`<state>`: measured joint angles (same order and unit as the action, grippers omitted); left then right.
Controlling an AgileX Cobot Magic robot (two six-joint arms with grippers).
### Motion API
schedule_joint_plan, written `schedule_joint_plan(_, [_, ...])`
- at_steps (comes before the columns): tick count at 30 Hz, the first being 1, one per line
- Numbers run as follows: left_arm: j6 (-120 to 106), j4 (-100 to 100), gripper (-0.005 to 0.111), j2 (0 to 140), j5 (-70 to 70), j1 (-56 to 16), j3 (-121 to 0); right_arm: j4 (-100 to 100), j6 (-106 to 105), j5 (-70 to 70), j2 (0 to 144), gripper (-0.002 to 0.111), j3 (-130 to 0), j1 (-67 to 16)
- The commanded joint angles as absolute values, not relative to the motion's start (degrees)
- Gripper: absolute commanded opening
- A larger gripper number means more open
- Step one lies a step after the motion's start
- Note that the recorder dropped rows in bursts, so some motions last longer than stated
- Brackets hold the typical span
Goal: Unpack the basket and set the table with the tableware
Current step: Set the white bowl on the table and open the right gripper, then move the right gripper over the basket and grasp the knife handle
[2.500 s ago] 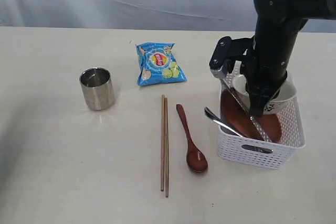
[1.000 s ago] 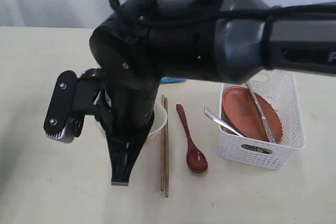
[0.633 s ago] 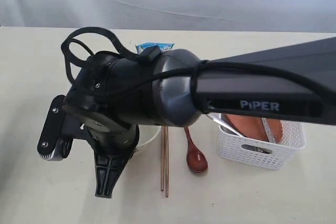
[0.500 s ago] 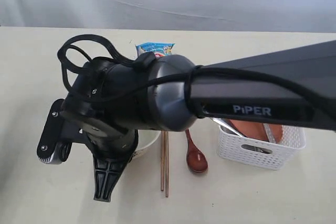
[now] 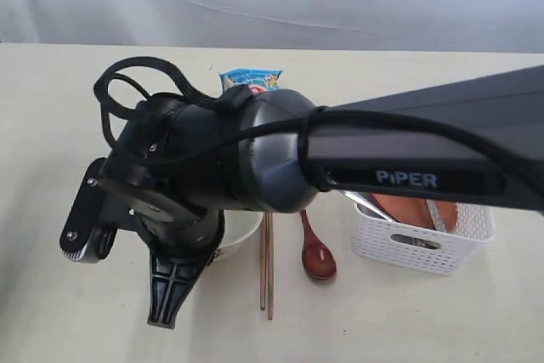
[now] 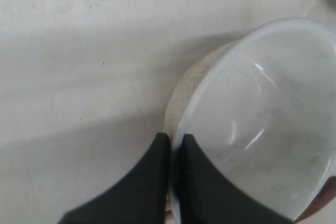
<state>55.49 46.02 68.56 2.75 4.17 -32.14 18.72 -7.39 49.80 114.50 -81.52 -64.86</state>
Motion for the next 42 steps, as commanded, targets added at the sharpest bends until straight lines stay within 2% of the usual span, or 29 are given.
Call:
schedule_joint_plan(1, [55.7,46.3,0.000,68.1,2.8,4.4,-31.8,15.0,-10.2,51.1,114.3,0.004,-81.9,-64.9])
schedule_joint_plan(7, [55.7,46.3,0.000,68.1,2.8,4.4,-31.8,14.8,-10.3,51.4,114.3,0.039,-81.9,-64.9])
schedule_joint_plan(9, [55.7,46.3,0.000,68.1,2.8,4.4,-31.8,14.8,-10.3,51.2,114.3,0.046,-81.9,-64.9])
schedule_joint_plan(18, [55.7,46.3,0.000,68.1,2.8,4.4,-31.8,14.8,-8.4,49.9,110.0,0.046,-81.9,-64.9])
schedule_joint_plan(24, [55.7,46.3,0.000,68.1,2.8,4.4,-31.8,16.7,-4.3,53.9,98.9,0.046,-81.9,-63.0])
schedule_joint_plan(27, [55.7,46.3,0.000,68.1,2.8,4.4,-31.8,17.0,-2.8,54.0,92.8,0.046,-81.9,-58.0])
schedule_joint_plan(32, [55.7,46.3,0.000,68.1,2.8,4.4,-31.8,16.1,1.6,54.3,86.1,0.046,-81.9,-42.0])
schedule_joint_plan(37, [55.7,46.3,0.000,68.1,2.8,4.4,-31.8,6.3,0.7,55.3,87.1,0.046,-81.7,-24.9])
schedule_joint_plan(42, [55.7,46.3,0.000,68.1,2.8,4.4,-31.8,-1.5,-1.9,53.1,91.2,0.046,-76.7,-13.9])
